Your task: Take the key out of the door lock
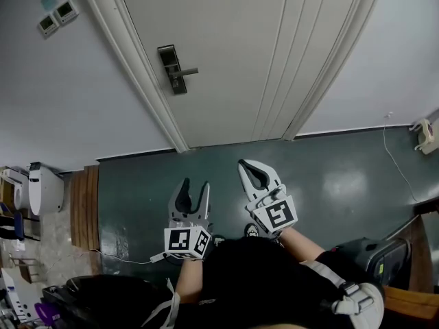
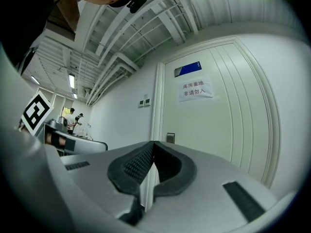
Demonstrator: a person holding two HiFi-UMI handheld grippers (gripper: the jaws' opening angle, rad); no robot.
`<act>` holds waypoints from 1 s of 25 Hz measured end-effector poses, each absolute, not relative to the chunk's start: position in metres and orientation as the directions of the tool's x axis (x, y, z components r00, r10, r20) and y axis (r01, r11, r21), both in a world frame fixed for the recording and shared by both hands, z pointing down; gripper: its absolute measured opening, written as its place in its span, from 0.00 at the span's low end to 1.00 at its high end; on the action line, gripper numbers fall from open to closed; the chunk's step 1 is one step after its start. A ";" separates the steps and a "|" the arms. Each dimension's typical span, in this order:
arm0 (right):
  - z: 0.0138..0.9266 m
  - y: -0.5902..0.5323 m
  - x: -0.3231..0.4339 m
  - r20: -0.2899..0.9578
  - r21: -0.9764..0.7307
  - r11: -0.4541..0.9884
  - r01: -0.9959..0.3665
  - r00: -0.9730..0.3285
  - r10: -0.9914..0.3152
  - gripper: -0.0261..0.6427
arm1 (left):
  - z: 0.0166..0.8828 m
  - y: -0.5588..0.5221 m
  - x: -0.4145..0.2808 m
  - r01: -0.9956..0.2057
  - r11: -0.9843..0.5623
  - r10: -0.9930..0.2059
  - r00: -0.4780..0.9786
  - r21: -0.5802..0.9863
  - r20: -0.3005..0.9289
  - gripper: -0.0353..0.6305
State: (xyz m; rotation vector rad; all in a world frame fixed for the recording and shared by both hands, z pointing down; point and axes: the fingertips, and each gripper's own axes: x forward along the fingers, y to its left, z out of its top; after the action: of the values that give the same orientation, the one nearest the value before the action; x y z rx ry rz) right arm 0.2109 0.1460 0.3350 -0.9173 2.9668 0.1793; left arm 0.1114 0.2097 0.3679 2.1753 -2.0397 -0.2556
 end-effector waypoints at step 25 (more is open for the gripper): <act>0.364 0.115 0.135 0.015 0.090 0.806 -0.585 -0.808 -0.588 0.05 | 0.399 0.206 0.030 -0.963 -0.045 -0.999 0.049 0.265 0.010 0.38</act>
State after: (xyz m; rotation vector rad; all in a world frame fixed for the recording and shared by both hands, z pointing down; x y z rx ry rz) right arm 0.1349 0.1150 0.3638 -0.9834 3.0257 0.1292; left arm 0.0299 0.2061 0.3990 2.1202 -2.0211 -0.2623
